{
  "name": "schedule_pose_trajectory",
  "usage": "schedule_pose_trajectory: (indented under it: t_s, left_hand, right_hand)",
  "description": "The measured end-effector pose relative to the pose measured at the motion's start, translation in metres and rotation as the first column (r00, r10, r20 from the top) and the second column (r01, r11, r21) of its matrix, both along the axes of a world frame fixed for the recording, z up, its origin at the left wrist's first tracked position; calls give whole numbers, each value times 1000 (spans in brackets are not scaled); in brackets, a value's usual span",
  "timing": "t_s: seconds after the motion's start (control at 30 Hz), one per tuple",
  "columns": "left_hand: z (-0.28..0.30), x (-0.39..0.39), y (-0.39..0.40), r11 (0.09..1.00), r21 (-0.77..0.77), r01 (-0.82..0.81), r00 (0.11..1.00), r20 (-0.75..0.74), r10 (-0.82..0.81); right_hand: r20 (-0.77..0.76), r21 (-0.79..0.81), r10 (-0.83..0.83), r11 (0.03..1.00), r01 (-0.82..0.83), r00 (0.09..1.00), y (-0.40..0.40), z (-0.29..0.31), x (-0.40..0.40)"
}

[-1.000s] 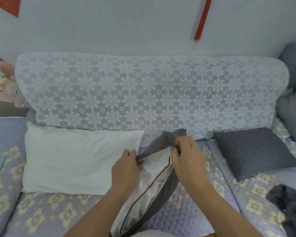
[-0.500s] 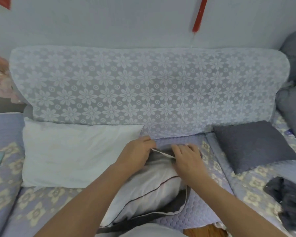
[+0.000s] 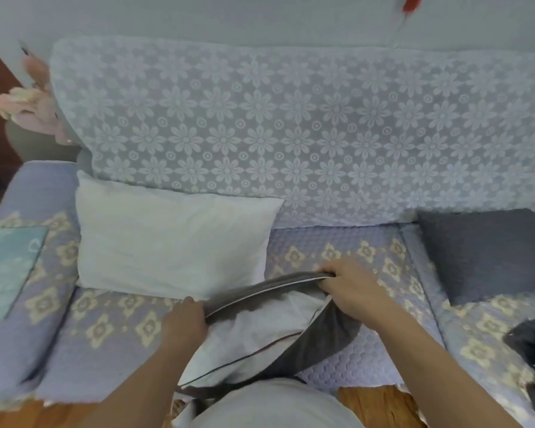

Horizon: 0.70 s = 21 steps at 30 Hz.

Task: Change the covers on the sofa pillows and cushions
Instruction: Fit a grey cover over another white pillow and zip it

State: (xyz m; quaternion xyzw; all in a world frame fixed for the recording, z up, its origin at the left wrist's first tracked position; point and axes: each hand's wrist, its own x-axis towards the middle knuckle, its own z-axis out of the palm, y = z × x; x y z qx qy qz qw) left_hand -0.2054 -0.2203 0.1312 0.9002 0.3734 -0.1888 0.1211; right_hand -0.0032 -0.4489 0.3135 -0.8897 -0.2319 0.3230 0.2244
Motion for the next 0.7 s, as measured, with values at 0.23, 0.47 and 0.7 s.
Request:
schedule_pose_trajectory:
  t_s: [0.23, 0.47, 0.7]
  left_hand:
    - [16, -51, 49, 931, -50, -361, 927, 91, 364]
    - [116, 9, 103, 974, -228, -7, 986, -161, -30]
    - [20, -15, 62, 999, 10, -31, 971, -237, 33]
  right_hand:
    - [291, -85, -280, 945, 316, 915, -32, -15, 60]
    - [181, -661, 44, 746, 88, 982, -59, -66, 100]
    - [198, -571, 85, 820, 45, 977, -68, -160, 59]
